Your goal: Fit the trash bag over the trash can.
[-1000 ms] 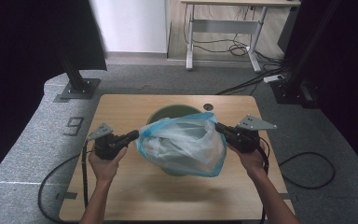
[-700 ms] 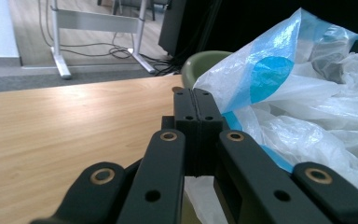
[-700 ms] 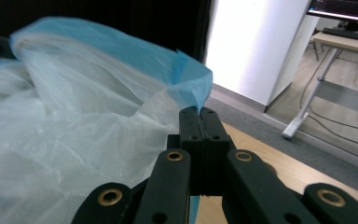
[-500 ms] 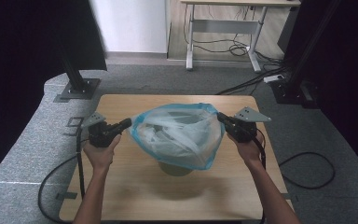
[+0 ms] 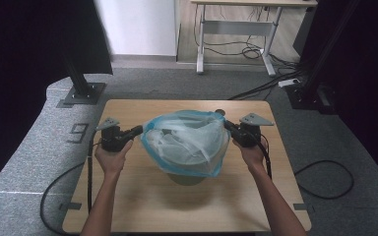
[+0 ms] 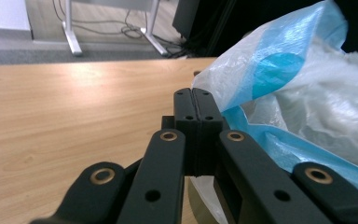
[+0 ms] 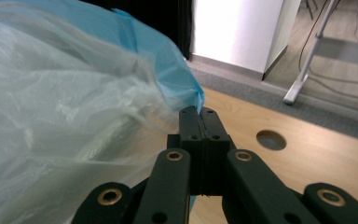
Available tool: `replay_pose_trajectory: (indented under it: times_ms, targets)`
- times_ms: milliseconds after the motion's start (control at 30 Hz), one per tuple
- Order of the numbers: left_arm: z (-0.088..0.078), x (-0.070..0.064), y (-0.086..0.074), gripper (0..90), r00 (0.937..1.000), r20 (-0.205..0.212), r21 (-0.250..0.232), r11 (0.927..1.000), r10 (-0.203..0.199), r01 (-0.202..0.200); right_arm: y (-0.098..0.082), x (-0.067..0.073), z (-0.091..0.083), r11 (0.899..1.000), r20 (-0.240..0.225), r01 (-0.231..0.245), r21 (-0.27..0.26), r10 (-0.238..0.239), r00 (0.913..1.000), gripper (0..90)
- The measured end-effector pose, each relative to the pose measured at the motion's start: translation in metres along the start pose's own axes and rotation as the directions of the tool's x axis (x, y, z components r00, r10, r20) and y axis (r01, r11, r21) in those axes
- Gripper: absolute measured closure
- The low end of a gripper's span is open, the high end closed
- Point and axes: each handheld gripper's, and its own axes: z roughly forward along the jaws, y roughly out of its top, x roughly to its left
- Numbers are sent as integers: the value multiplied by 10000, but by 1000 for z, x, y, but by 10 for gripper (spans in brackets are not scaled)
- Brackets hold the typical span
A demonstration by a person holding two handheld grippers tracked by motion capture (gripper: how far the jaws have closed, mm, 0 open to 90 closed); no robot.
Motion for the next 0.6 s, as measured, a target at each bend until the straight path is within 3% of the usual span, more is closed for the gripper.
replay_pose_trajectory:
  times_ms: [100, 600]
  targets:
    - [12, 2, -3, 900, 10000, 58, 393, 9992, -24, 21, -10, 0, 12, 9991, -59, -139, 400, 142, 9999, 884]
    - [52, 5, -13, 900, 9985, 365, 1399, 9896, -396, 342, -22, 2, 33, 9935, -576, -611, 965, 668, 9961, 885]
